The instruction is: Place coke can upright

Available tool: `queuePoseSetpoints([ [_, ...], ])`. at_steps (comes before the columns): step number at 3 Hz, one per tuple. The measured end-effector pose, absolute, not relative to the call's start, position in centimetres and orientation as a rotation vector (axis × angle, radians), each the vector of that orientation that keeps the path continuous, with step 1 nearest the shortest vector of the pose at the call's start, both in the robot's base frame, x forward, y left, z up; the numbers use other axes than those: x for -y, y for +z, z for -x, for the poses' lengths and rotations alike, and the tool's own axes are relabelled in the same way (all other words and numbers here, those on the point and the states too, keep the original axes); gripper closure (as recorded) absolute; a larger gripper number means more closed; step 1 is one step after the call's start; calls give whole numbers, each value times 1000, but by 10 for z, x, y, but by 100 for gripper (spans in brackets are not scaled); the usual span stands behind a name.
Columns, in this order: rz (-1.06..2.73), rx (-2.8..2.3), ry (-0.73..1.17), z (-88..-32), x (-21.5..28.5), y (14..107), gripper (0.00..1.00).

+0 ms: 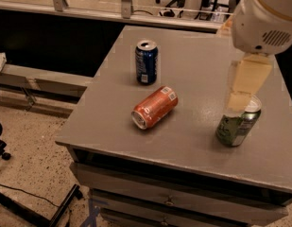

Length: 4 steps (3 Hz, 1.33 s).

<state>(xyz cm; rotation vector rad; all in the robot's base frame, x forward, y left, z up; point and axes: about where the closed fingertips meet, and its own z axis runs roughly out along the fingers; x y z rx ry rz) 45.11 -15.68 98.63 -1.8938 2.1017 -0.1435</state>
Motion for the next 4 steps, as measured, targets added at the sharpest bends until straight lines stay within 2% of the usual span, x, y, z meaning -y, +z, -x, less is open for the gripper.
queuePoseSetpoints([
  [2, 2037, -1965, -105, -472, 90, 982, 0],
  [4, 2213, -1795, -24, -466, 58, 956, 0],
])
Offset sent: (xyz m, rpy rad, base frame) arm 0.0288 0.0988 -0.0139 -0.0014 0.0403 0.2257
